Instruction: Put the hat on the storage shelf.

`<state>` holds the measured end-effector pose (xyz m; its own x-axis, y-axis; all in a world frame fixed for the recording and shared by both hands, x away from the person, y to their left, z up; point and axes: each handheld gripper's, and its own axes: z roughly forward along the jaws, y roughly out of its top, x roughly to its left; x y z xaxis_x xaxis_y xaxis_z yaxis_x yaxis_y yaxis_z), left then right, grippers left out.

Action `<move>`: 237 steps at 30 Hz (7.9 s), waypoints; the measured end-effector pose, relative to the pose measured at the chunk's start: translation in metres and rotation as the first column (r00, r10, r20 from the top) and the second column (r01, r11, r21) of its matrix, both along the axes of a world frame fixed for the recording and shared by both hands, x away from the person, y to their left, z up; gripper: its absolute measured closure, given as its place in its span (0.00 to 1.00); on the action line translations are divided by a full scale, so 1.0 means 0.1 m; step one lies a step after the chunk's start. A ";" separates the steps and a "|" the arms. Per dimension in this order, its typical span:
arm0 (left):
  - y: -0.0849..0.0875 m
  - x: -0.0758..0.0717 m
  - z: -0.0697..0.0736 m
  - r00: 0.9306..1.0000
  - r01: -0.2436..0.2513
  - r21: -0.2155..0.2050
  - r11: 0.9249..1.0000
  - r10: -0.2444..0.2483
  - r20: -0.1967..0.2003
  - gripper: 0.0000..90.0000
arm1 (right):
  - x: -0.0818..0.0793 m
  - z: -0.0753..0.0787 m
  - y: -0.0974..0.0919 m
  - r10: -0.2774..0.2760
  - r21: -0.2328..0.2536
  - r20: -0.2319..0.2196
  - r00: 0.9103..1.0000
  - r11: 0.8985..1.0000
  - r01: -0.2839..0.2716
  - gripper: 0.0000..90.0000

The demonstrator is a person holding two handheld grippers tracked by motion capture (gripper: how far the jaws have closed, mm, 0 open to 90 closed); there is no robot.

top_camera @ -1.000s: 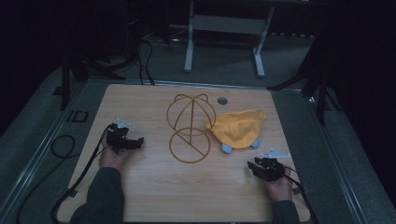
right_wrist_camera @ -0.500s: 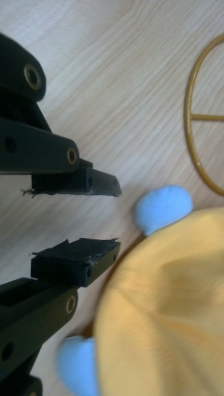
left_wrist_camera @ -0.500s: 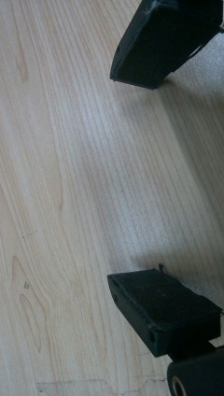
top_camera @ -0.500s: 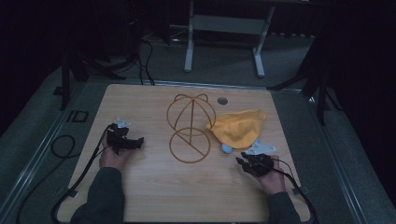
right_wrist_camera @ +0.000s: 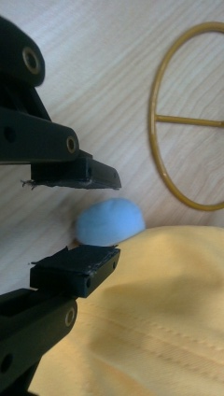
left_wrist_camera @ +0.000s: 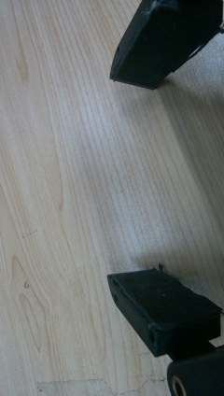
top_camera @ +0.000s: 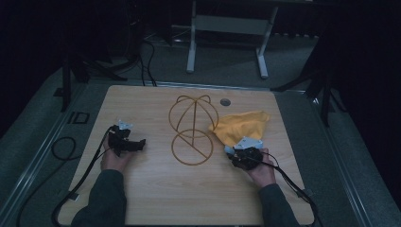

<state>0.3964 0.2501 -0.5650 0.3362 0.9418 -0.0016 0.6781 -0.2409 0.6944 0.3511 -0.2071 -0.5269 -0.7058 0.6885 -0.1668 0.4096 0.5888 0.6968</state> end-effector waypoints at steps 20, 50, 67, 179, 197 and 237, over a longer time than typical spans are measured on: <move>-0.01 0.01 0.00 1.000 0.000 -0.004 1.000 0.000 0.003 0.05 | 0.15 -0.12 0.26 -0.019 -0.217 0.031 0.999 0.976 0.025 0.86; -0.01 0.01 0.00 1.000 0.001 -0.001 1.000 -0.001 0.001 0.05 | -0.02 0.33 -0.19 -0.029 -0.120 0.013 1.000 0.992 0.030 0.93; -0.01 0.01 0.00 1.000 0.001 -0.002 1.000 -0.001 0.001 0.05 | -0.11 0.62 -0.49 -0.046 -0.072 0.016 0.999 0.996 0.047 0.93; -0.01 0.02 0.00 1.000 0.003 -0.003 1.000 -0.003 0.002 0.05 | 0.18 1.04 -0.59 -0.013 -0.226 -0.258 0.966 0.973 -0.047 0.41; -0.01 0.02 0.00 1.000 0.002 -0.002 1.000 -0.002 0.002 0.05 | 0.25 0.94 -0.50 0.011 -0.293 -0.383 0.924 0.947 -0.132 0.76; -0.01 0.02 0.00 1.000 0.003 -0.002 1.000 -0.003 0.002 0.05 | 0.14 1.14 -0.56 -0.120 -0.203 -0.121 0.985 0.975 0.094 0.93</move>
<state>0.3982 0.2495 -0.5652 0.3387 0.9409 -0.0028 0.6760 -0.2413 0.6963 0.3650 -0.2635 -0.4127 -0.6545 0.7244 -0.2167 0.5579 0.6561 0.5083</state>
